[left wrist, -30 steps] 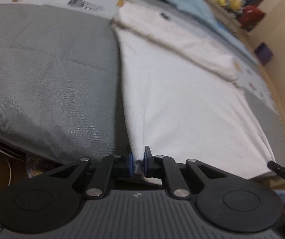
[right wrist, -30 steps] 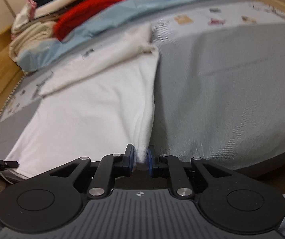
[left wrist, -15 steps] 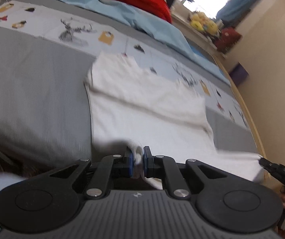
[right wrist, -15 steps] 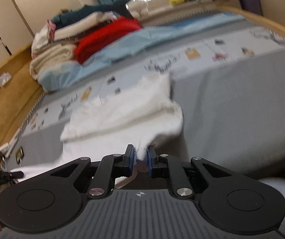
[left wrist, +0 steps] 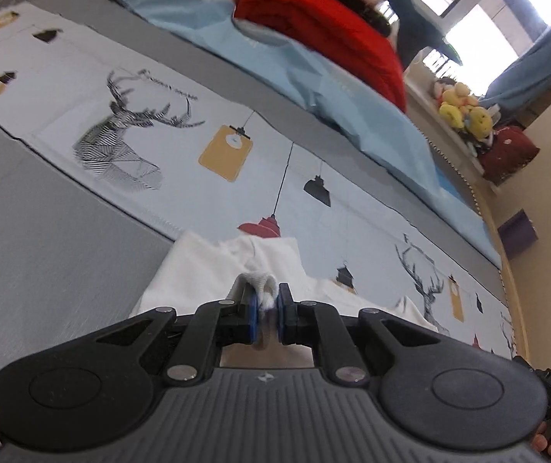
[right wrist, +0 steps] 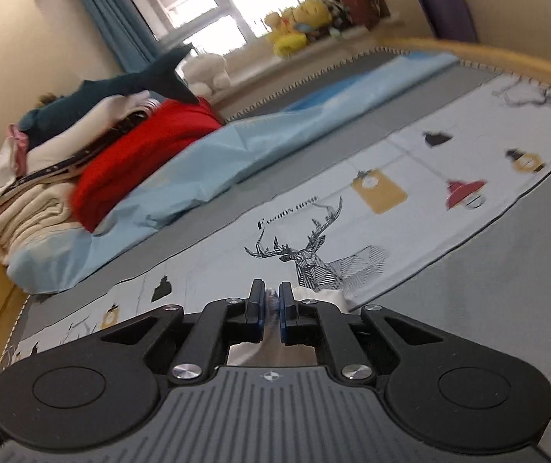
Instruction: Fold small clothes
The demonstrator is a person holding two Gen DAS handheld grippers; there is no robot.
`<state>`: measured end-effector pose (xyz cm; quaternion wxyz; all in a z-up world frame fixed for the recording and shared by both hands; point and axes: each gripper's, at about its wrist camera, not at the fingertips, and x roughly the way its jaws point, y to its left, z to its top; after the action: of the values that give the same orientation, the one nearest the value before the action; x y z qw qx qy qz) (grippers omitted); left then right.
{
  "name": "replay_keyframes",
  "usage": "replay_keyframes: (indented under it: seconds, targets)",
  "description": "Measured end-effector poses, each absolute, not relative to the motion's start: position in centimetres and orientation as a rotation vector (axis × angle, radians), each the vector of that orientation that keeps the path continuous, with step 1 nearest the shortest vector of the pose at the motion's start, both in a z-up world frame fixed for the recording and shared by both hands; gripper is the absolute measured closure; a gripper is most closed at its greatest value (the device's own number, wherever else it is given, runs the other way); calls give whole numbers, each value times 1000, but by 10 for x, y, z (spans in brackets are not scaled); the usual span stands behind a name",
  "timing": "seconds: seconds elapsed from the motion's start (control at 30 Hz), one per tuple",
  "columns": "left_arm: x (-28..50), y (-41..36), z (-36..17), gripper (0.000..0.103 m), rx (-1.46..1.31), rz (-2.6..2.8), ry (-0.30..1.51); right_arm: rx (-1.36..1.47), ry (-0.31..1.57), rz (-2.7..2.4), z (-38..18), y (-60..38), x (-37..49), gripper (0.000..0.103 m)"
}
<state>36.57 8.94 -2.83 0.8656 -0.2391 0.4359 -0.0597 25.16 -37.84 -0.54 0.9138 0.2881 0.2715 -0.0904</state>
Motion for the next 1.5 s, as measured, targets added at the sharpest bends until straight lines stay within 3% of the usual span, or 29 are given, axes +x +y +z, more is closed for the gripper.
replay_keyframes:
  seconds: [0.33, 0.37, 0.43, 0.47, 0.5, 0.57, 0.67, 0.8, 1.07, 1.43, 1.47, 1.5]
  targets:
    - [435, 94, -61, 92, -539, -56, 888, 568, 528, -231, -33, -377, 339, 96]
    - [439, 95, -67, 87, -547, -57, 893, 550, 540, -250, -40, -377, 344, 96]
    - [443, 102, -79, 58, -562, 13, 911, 531, 596, -273, -59, -380, 354, 91]
    - [443, 108, -81, 37, -573, 52, 905, 541, 634, -279, -66, -382, 357, 83]
    - [442, 114, -81, 26, -586, 85, 887, 558, 676, -275, -72, -384, 358, 77]
    - [437, 128, -75, 20, -621, 115, 839, 584, 686, -254, -72, -388, 356, 65]
    - [429, 142, -64, 20, -653, 82, 811, 570, 624, -244, -58, -392, 345, 59]
    - [424, 131, -63, 20, -541, -17, 865, 490, 625, -236, -48, -394, 336, 58]
    - [425, 108, -82, 20, -399, -115, 945, 436, 787, -179, -80, -386, 341, 59]
    - [438, 81, -100, 30, -304, -182, 973, 419, 782, -171, -100, -373, 359, 59]
    - [439, 80, -104, 38, -308, -178, 979, 414, 784, -170, -103, -372, 360, 59]
    - [440, 81, -109, 53, -324, -174, 986, 414, 793, -170, -106, -371, 362, 59]
